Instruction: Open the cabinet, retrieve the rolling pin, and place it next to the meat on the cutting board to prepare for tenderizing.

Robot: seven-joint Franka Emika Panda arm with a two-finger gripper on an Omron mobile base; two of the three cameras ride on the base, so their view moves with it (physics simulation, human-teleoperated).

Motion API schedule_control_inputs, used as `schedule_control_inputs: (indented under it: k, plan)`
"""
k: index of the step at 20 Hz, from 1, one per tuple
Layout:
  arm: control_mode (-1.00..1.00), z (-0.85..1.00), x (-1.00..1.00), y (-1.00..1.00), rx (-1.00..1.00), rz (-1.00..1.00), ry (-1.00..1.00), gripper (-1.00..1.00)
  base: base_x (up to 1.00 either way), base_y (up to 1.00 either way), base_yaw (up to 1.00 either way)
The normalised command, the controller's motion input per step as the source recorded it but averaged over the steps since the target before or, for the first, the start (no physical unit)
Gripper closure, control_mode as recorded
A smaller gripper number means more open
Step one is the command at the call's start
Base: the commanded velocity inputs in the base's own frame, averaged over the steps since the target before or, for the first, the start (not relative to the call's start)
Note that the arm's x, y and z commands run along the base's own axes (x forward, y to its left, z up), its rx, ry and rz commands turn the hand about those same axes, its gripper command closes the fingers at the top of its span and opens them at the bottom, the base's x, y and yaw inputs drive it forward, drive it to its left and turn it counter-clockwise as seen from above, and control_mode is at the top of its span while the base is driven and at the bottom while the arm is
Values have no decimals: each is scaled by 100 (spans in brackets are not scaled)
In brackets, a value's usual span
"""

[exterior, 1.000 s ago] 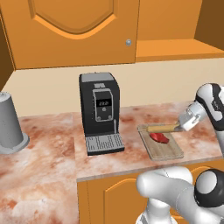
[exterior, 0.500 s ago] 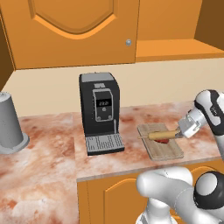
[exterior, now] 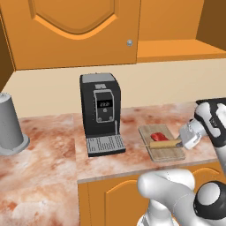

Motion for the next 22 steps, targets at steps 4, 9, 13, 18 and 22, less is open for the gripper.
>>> schedule_control_inputs:
  k: [4,9,13,18,22]
  plan:
    - [-100,-32,12,-16,0,4,0,100,0,0,0]
    - [-100,-28,11,-19,0,4,0,100,0,0,0]
    - [-100,-25,11,-24,0,3,0,100,0,0,0]
    - [-100,-22,25,-21,0,4,0,100,0,0,0]
    - [-100,-17,35,-14,0,4,0,100,0,0,0]
